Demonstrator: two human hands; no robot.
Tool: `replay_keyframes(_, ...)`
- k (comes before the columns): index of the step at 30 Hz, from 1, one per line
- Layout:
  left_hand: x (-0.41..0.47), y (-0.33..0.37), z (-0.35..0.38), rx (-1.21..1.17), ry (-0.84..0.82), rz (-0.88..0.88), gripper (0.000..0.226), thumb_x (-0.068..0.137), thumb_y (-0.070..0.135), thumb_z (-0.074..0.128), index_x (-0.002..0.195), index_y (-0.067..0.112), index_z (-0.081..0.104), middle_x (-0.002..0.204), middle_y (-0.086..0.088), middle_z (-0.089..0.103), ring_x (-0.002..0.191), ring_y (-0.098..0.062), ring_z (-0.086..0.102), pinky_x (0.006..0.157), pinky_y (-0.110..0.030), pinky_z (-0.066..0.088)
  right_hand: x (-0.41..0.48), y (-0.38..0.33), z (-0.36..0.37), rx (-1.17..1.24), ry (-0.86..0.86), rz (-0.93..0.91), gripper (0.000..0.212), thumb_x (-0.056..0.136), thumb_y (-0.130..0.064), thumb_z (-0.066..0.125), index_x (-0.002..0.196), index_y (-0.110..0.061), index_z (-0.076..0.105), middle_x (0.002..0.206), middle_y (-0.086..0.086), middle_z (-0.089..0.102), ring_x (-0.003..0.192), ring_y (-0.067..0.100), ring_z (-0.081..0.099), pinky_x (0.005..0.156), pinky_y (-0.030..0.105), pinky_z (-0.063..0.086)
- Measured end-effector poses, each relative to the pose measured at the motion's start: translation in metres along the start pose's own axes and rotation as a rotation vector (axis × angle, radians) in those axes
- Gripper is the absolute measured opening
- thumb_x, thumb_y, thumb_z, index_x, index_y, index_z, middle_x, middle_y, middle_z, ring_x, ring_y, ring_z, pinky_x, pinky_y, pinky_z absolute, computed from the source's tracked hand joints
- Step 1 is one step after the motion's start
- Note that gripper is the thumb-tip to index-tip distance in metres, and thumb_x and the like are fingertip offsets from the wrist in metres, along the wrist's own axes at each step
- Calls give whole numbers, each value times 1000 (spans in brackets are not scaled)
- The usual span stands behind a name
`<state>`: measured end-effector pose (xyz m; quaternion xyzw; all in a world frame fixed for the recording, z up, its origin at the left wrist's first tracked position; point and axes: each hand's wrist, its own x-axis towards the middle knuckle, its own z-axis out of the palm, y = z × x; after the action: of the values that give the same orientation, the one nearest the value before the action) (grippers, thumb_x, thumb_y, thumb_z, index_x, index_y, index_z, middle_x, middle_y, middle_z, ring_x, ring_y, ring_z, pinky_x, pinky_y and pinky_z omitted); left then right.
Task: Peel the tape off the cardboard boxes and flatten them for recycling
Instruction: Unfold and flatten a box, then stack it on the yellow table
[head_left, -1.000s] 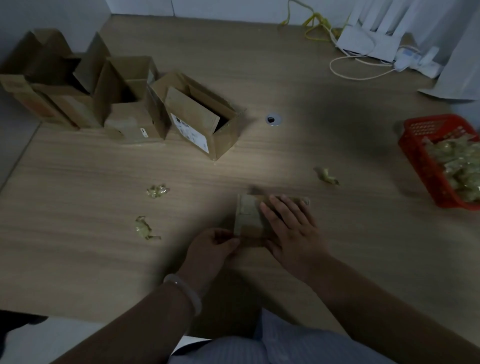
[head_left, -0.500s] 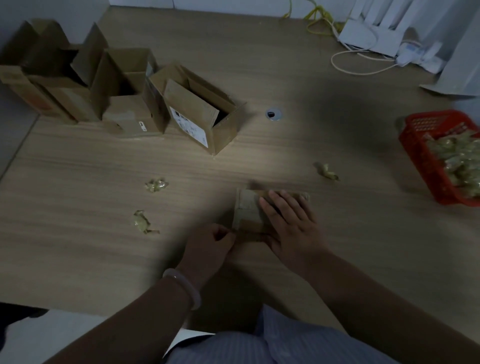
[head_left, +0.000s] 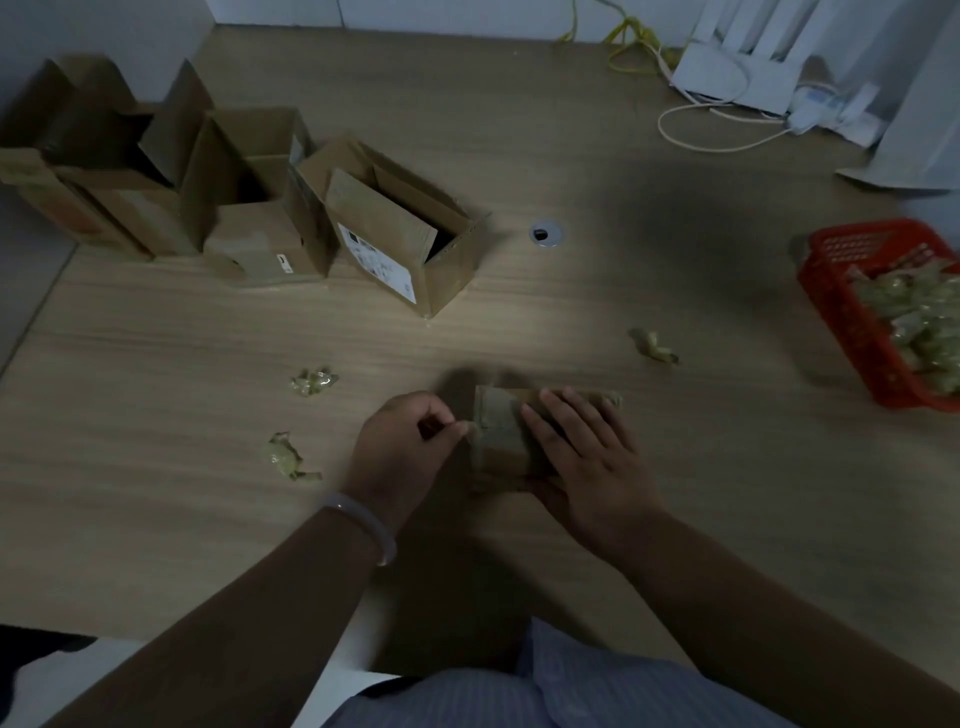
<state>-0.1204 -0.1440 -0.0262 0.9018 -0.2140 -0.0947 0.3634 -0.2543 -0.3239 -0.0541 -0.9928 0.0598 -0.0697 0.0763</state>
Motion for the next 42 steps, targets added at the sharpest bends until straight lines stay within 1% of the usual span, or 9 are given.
replay_keyframes(4, 4, -6, 1, -36, -71, 99, 18, 77, 19, 76, 94, 20, 71, 89, 4, 68, 82, -9, 62, 73, -10, 42, 0, 1, 1, 3, -5, 3, 68, 86, -53, 54, 146, -24, 39, 153, 3, 36, 142, 23, 31, 112, 50, 29)
replay_keyframes(11, 4, -17, -11, 323, -301, 522, 22, 89, 22, 59, 102, 13, 74, 103, -6, 70, 92, -25, 65, 80, -29, 49, -1, 1, 3, 1, -18, 9, 68, 88, -55, 47, 148, -25, 35, 154, 3, 33, 143, 22, 28, 115, 49, 24)
replay_keyframes(17, 28, -10, -10, -75, -152, 1, 25, 93, 24, 58, 116, 18, 68, 109, -1, 70, 98, -14, 65, 86, -16, 42, -1, -1, 2, 23, 18, 6, 67, 87, -53, 51, 147, -24, 39, 153, 3, 35, 142, 23, 31, 113, 49, 27)
replay_keyframes(21, 52, 8, 9, -259, -372, -183, 20, 92, 30, 60, 108, 23, 70, 104, 0, 71, 96, -17, 66, 93, -40, 52, 0, -1, 1, 26, 55, -3, 68, 85, -51, 57, 145, -23, 42, 151, 4, 39, 140, 24, 35, 111, 49, 30)
replay_keyframes(25, 65, 13, 12, -320, -398, -254, 4, 83, 24, 72, 79, 26, 71, 83, -2, 72, 75, -16, 68, 76, -35, 59, 0, -2, 1, 22, 50, 3, 68, 85, -52, 55, 145, -24, 42, 151, 3, 38, 141, 23, 33, 111, 49, 30)
replay_keyframes(29, 66, 13, 5, -20, -339, 28, 6, 85, 28, 69, 79, 29, 68, 80, 12, 64, 77, -5, 58, 66, -19, 45, 1, -2, -1, 38, 40, 12, 66, 86, -52, 55, 144, -23, 43, 151, 4, 39, 141, 23, 34, 111, 50, 31)
replay_keyframes(33, 44, 10, -3, -38, -268, 137, 6, 87, 18, 66, 83, 19, 69, 79, 7, 64, 75, -8, 57, 68, -21, 42, 0, -4, -3, 35, -10, 32, 68, 87, -54, 51, 147, -25, 38, 153, 2, 36, 142, 22, 31, 112, 49, 29)
replay_keyframes(38, 24, -3, -8, -457, -276, -171, 12, 89, 3, 62, 80, 11, 64, 57, 5, 64, 51, 1, 60, 50, -9, 43, 1, -4, -5, 27, -40, 38, 68, 88, -57, 45, 148, -26, 35, 154, 1, 34, 142, 22, 30, 113, 49, 28)
replay_keyframes(42, 27, -8, 5, -539, -305, -376, 18, 82, 6, 72, 96, 10, 61, 73, -5, 64, 52, -9, 61, 51, -19, 47, 0, -4, -3, 39, -31, 42, 68, 87, -56, 47, 148, -26, 36, 154, 1, 35, 142, 22, 31, 112, 49, 28)
